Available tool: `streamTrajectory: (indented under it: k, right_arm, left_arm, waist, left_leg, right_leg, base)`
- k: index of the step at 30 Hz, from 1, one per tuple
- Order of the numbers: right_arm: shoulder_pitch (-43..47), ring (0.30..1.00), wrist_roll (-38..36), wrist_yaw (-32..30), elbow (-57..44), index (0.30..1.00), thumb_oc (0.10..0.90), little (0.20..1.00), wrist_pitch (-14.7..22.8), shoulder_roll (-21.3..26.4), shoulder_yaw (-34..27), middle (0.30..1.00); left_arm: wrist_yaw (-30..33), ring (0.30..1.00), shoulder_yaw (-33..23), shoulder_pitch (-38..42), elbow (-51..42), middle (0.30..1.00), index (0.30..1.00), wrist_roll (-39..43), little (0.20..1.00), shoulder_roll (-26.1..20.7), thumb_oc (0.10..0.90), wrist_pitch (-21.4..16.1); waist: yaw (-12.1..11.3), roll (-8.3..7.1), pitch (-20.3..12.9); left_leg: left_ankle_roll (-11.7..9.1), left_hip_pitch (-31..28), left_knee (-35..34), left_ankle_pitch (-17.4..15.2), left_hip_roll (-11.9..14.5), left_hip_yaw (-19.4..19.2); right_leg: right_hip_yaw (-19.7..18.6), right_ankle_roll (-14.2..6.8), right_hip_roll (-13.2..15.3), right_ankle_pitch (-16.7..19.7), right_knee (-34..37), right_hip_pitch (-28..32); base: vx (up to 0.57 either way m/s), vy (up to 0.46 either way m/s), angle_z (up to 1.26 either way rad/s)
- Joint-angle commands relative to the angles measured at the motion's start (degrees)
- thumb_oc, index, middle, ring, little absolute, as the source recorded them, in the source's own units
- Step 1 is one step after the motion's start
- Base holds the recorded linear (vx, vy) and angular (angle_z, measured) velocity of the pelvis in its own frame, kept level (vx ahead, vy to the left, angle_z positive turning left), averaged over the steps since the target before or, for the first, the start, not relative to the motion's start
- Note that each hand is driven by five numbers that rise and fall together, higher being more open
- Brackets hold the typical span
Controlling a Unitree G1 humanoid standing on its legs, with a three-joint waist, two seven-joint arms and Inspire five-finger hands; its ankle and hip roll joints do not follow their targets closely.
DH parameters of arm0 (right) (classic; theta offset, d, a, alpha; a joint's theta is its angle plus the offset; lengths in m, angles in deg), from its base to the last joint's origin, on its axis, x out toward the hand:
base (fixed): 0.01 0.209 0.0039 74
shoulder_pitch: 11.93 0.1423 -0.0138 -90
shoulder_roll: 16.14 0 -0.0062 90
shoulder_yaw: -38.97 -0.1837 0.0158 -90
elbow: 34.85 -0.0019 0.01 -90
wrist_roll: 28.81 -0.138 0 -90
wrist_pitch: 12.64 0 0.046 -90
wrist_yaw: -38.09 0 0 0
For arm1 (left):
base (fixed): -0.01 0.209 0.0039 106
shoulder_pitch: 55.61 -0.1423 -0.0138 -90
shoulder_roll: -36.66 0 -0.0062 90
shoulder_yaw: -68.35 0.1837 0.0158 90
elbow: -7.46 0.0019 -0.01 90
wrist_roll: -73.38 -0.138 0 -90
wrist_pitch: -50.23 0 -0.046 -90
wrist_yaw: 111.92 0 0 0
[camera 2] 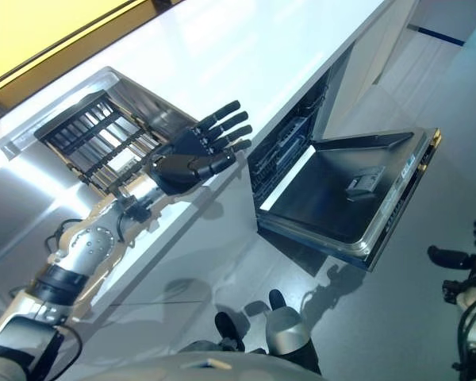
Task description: Pick up plates and place into dishwasher.
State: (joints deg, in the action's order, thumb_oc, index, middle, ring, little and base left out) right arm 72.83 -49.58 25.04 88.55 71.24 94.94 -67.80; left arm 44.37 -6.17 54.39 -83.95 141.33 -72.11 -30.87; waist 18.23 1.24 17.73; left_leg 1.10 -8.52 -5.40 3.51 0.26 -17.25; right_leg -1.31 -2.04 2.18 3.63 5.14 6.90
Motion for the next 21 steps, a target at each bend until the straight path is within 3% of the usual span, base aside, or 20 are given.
streamTrajectory:
  k: [1, 4, 8, 9, 12, 14, 16, 17, 18, 21]
  right_arm:
    - [6.8, 0.9, -19.2, 4.9, 7.4, 0.9, 0.8, 0.9, 7.8, 1.3, -0.5, 0.9]
    - [9.4, 0.9, -25.4, 9.2, 15.2, 0.9, 0.8, 0.9, 11.5, -0.8, -0.4, 0.9]
    - [11.8, 0.9, -31.4, 11.0, 21.2, 0.9, 0.8, 0.9, 13.3, -1.5, -1.1, 0.9]
    - [14.2, 0.9, -41.6, 12.3, 25.9, 0.9, 0.8, 0.9, 15.0, -2.4, -1.8, 0.9]
    - [15.4, 0.9, -45.0, 13.3, 28.4, 0.9, 0.8, 0.9, 16.8, -2.5, -2.3, 0.9]
    - [17.4, 0.9, -51.6, 16.9, 29.9, 0.9, 0.8, 0.9, 18.9, -2.7, -2.7, 0.9]
    - [18.8, 0.9, -57.7, 23.4, 29.5, 0.9, 0.8, 0.9, 17.9, -2.9, -1.9, 0.9]
    - [19.0, 0.9, -58.1, 24.3, 29.6, 0.9, 0.8, 0.9, 17.7, -2.9, -1.8, 0.9]
    - [20.4, 0.9, -59.0, 30.7, 27.4, 0.9, 0.8, 0.9, 17.0, -3.6, 0.2, 0.9]
    - [22.4, 0.9, -58.5, 41.1, 20.7, 0.9, 0.8, 0.9, 17.7, -5.3, 6.6, 0.9]
  left_arm:
    - [-0.5, 0.9, -0.8, 4.8, -1.7, 0.9, 0.9, 1.1, 0.9, 3.2, 0.8, -2.1]
    - [-0.2, 0.9, 0.3, 5.7, -1.7, 0.9, 0.9, 1.9, 0.9, 3.4, 0.8, -1.4]
    - [0.2, 0.9, 1.6, 6.4, -2.1, 0.9, 0.9, 2.6, 0.9, 3.4, 0.8, -0.8]
    - [1.2, 0.9, 2.7, 7.4, -3.1, 0.9, 0.9, 3.2, 0.9, 3.7, 0.8, 0.0]
    - [1.6, 0.9, 3.5, 8.0, -3.4, 0.9, 0.9, 3.9, 0.9, 3.9, 0.8, 0.2]
    - [1.8, 0.9, 4.0, 8.3, -4.1, 0.9, 0.9, 3.7, 0.9, 4.4, 0.8, 0.4]
    - [1.5, 0.9, 4.4, 8.7, -4.6, 0.9, 0.9, 3.7, 0.9, 5.1, 0.8, -0.1]
    - [1.5, 0.9, 4.3, 8.7, -4.6, 0.9, 0.9, 3.7, 0.9, 5.2, 0.8, -0.1]
    - [1.6, 0.9, 4.7, 9.1, -4.9, 0.9, 0.9, 4.2, 0.9, 5.5, 0.8, -0.6]
    - [-0.2, 0.9, 5.3, 9.1, -4.5, 0.9, 0.9, 4.2, 0.9, 5.9, 0.8, -1.6]
  waist:
    - [-2.7, 1.67, -2.9]
    - [-3.9, 2.19, -3.4]
    - [-4.9, 3.01, -3.5]
    - [-5.7, 4.27, -3.1]
    - [-6.1, 5.27, -2.8]
    - [-6.5, 7.03, -1.9]
    - [-6.7, 8.72, -0.9]
    - [-6.7, 8.85, -0.8]
    - [-6.9, 9.95, -0.2]
    - [-7.5, 11.05, 0.3]
  left_leg:
    - [0.4, -2.6, 1.0, -6.1, 0.5, 0.1]
    - [0.3, -2.2, 1.4, -6.0, 0.5, 0.6]
    - [0.3, -2.0, 1.6, -6.0, 0.5, 1.3]
    - [0.3, -1.6, 1.9, -5.9, 0.3, 2.5]
    - [0.2, -1.2, 2.2, -5.8, 0.2, 3.0]
    - [-0.1, -0.4, 2.9, -5.6, -0.1, 3.6]
    - [-0.4, 0.4, 3.6, -5.4, -0.4, 4.1]
    - [-0.4, 0.5, 3.6, -5.3, -0.4, 4.2]
    - [-0.6, 0.9, 3.9, -5.1, -0.7, 4.8]
    - [-0.8, 1.4, 4.1, -4.8, -1.1, 5.9]
  right_leg:
    - [3.6, -3.2, -2.9, -4.4, -8.4, -3.9]
    - [3.7, -3.0, -2.8, -4.2, -8.0, -3.9]
    - [4.0, -2.9, -2.8, -4.2, -8.0, -3.7]
    - [4.0, -2.5, -2.8, -4.5, -8.1, -3.7]
    - [4.1, -2.4, -2.6, -4.6, -8.2, -3.8]
    - [4.3, -2.1, -2.2, -4.9, -8.5, -4.3]
    - [4.3, -1.7, -1.8, -4.9, -8.7, -4.6]
    - [4.4, -1.7, -1.7, -4.9, -8.7, -4.6]
    - [4.3, -1.5, -1.4, -4.9, -8.7, -4.7]
    - [4.6, -1.2, -1.0, -5.0, -8.8, -4.7]
  base:
    - [0.01, -0.062, -0.04]
    - [0.02, -0.06, 0.0]
    - [0.01, -0.035, 0.04]
    - [0.0, -0.06, 0.08]
    - [-0.03, -0.043, 0.09]
    - [-0.07, -0.011, 0.17]
    - [-0.07, 0.017, 0.1]
    - [-0.07, 0.038, 0.08]
    - [-0.05, 0.044, 0.07]
    - [-0.05, 0.02, 0.01]
